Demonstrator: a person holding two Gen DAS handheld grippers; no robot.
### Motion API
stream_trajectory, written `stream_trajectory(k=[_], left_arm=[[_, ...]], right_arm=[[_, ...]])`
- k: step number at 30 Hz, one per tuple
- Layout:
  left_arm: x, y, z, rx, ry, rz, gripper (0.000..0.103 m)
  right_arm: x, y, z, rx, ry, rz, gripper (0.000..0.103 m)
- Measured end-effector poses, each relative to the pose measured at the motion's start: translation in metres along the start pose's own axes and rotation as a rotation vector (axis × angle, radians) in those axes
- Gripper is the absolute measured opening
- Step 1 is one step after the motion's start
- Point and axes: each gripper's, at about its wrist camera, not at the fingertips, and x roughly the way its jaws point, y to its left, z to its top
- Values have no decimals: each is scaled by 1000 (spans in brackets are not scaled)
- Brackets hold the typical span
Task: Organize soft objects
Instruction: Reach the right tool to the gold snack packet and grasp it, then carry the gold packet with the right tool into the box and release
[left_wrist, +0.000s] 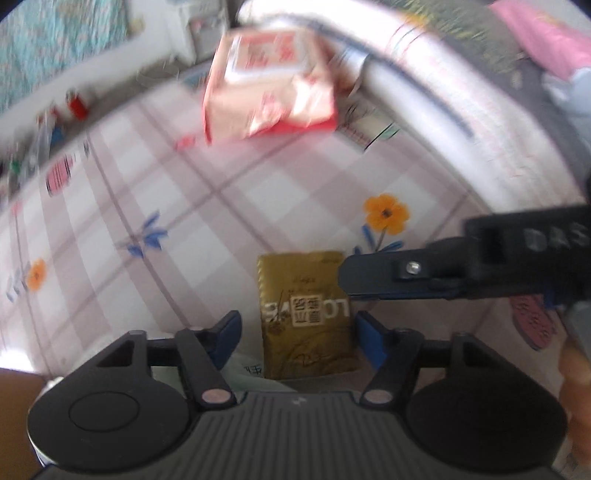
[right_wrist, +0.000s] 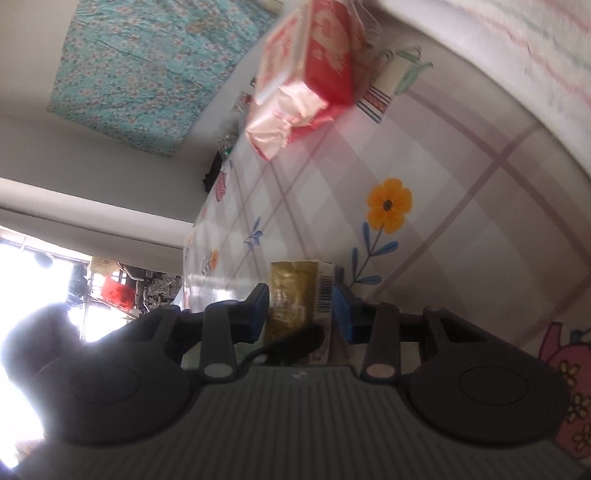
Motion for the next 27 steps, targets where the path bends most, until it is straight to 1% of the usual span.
stream_trajectory(k=[1,3,4,6,9,12,15,18,20,23,25,27], left_arm=[[4,2,1,-21,12,-9,65],[3,4,1,-37,-5,-11,60],[3,4,1,-40,-9,-12,55],[3,5,1,-57,-11,-23,54],[-3,1,-3,-51,-42,-8,54],[-22,-3,-6,-45,-88,-10,54],[-51,-8,-6,-35,-149,-29,54],[-86,-13,-11,-21,-223,-15,54],[-114,-13,-20,-17,-274,-5,54],[-157,-9,-41,-16,-338,18,54],[-183,-3,-62,-19,-365,47,54],[-205,6,-86,-27,-385,86,54]], right_arm=[[3,-2,0,6,5,3,38],[10,-5,0,16,13,5,38],[14,-7,0,24,19,7,38],[22,-13,-2,55,37,28,34],[27,-16,-3,85,38,51,34],[23,-12,-5,95,27,76,33],[9,4,-7,69,4,101,33],[-11,27,-11,29,-19,135,33],[-27,48,-14,-16,-36,156,34],[-48,80,-28,-92,-41,204,34],[-58,100,-41,-145,-21,243,34],[-59,121,-59,-199,10,277,34]])
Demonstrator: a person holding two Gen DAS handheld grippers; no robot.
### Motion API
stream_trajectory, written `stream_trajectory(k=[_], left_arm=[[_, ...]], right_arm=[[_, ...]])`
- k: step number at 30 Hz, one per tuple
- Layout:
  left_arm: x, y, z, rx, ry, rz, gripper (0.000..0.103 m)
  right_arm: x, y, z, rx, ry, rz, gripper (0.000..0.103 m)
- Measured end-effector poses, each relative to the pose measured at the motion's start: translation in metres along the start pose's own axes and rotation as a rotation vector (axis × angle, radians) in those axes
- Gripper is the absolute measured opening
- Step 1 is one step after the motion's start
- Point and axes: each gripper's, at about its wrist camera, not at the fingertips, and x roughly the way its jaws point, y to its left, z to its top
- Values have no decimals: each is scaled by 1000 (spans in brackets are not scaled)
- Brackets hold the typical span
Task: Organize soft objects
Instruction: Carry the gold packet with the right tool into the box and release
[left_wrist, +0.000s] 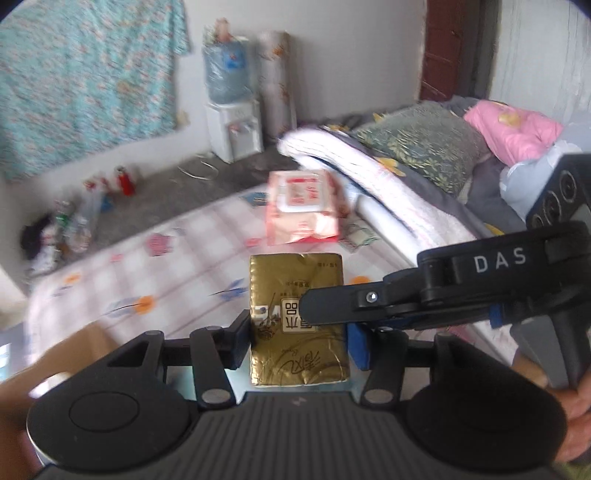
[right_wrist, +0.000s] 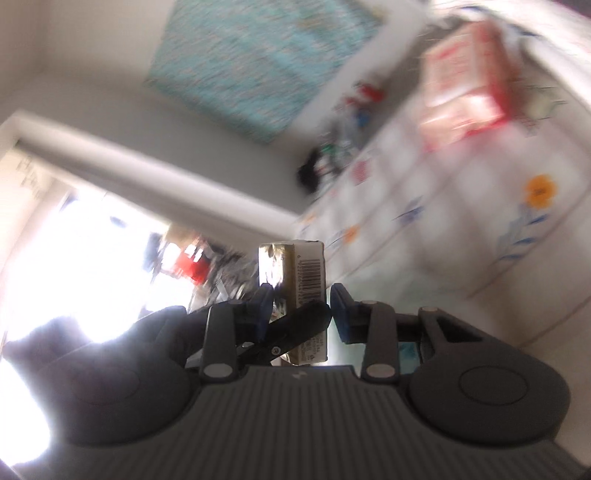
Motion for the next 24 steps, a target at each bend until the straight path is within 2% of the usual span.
stream_trajectory(k=[3,6,11,16,19,24], left_arm=[[-34,21,-29,-34,-2,58,54],[-61,49,-65,-116,15,94,54],[-92,95,-134,-304,61,93,54],[-95,125,-196,-480,138,72,54],[-87,141,-222,-572,192,61,54],[-65,168,-247,-739,282,38,54]], right_arm=[[22,32,-24,-58,81,39,34],[51,60,-52,-104,186,53,35],[102,95,-110,-182,367,39,35],[145,113,-162,-277,531,-32,35],[155,120,-175,-341,529,-89,37],[147,124,-172,-338,483,-94,40]])
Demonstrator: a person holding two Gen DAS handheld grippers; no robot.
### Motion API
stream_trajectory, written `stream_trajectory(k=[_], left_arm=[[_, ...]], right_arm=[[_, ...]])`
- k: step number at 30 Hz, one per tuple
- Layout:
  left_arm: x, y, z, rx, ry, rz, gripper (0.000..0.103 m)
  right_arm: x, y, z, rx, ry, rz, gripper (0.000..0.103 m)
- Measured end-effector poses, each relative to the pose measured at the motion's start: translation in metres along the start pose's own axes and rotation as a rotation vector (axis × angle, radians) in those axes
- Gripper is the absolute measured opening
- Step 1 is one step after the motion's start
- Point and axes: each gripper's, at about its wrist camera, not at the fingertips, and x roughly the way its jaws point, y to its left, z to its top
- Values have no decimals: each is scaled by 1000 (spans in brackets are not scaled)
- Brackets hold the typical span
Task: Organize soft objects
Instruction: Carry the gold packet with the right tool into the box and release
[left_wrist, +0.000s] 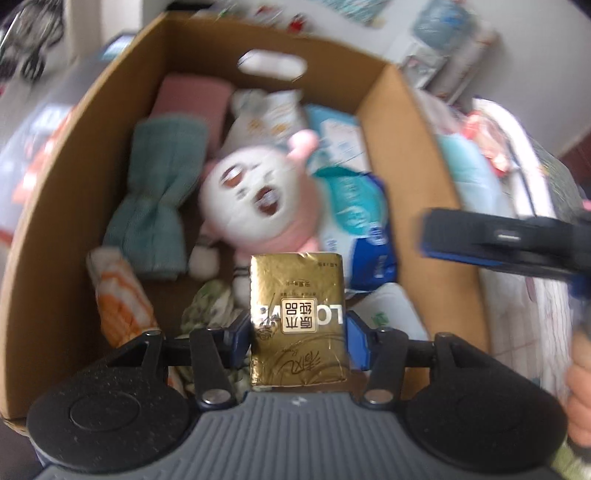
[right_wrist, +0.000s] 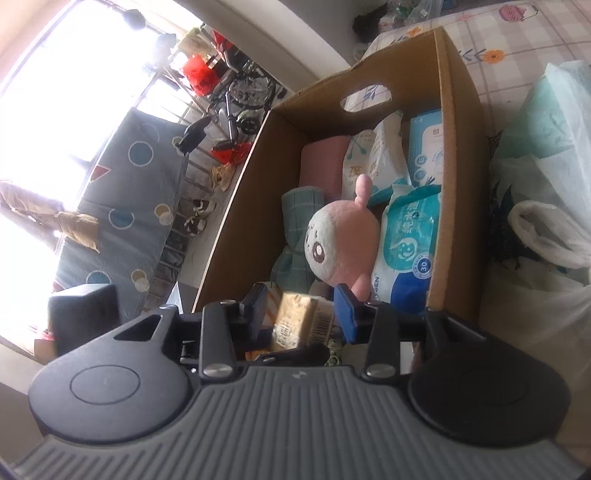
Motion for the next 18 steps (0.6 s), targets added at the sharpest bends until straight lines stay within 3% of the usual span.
stream_trajectory(k=[6,10,12,18], left_arm=[[16,4,0,-45,106,-9,55],[17,10,-1,-86,152,-39,67],[14,13,-2,-101,151,-67,73],[-7,11,-8,-79,58,-58,73]], right_arm=[[-13,-9,0,1,-48,-30,44],[-13,-18,0,26,-53,-37,47],[-13,-22,-1,35,-54,-36,47],[-23,-33,-8,64,-85,-18,48]])
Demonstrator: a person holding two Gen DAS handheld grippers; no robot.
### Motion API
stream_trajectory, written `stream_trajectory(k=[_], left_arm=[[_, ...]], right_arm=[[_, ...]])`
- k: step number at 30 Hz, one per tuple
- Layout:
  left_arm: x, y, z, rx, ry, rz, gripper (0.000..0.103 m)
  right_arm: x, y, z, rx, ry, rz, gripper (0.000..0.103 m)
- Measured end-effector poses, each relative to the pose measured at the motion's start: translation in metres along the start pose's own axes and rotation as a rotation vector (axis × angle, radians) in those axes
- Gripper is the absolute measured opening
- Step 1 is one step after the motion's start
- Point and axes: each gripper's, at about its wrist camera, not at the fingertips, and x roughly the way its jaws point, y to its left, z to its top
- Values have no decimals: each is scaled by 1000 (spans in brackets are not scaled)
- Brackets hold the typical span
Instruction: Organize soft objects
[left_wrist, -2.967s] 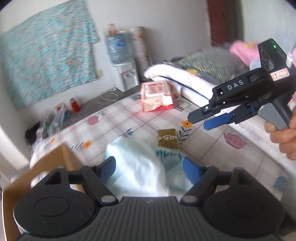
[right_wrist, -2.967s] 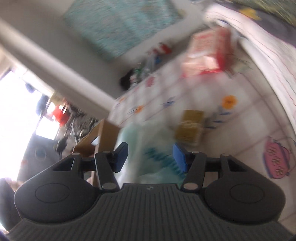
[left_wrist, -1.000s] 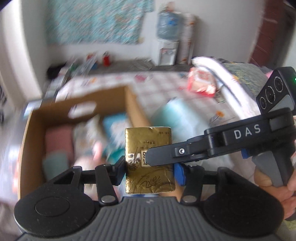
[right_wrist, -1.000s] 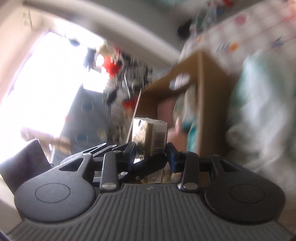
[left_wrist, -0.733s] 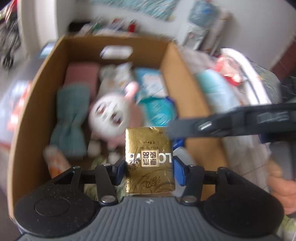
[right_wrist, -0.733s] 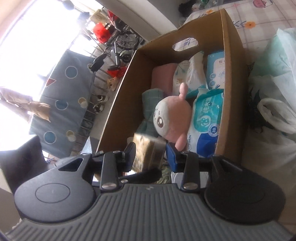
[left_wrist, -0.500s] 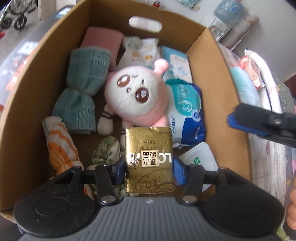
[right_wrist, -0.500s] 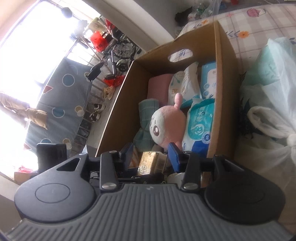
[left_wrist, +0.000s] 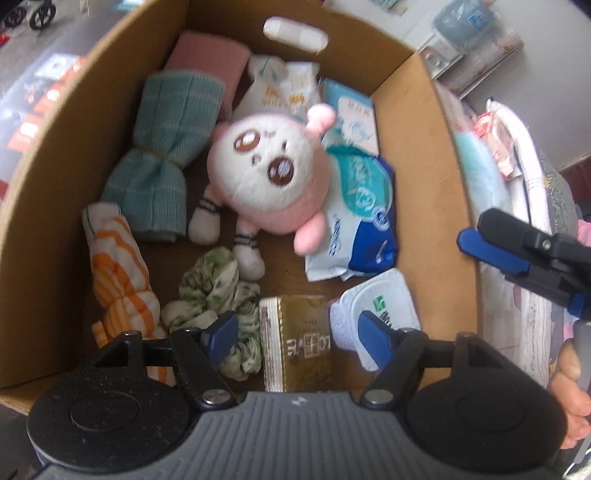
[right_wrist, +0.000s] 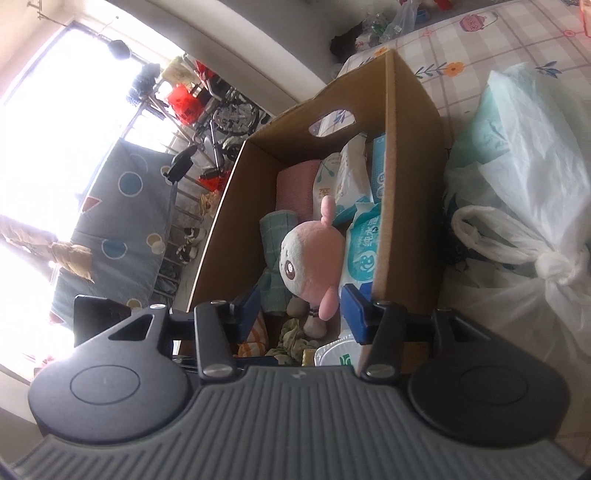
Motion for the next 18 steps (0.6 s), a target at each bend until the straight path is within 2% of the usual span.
stream_trajectory(k=[3,5,9,12,15,18], left_arm=[[-16,-7,-6,38,-113,-8,77],[-28,-14,-12,63,-219,-13,82],[-45,-35,-34,139,-466,-19,87],[-48,-58,-52,246,-654,69,90],[-40,-78,-64,337,-737,158,90],[-35,-94,-71,395,-787,161,90]], right_arm=[[-19,-6,-7,-6,-71,2,50],[-35,-10,-13,-20,-141,-15,53],[-63,-19,-29,-48,-285,-87,60],[-80,-28,-42,-59,-366,-141,65],[-91,-35,-55,-100,-428,-220,67],[-99,-43,-68,-136,-465,-281,68]])
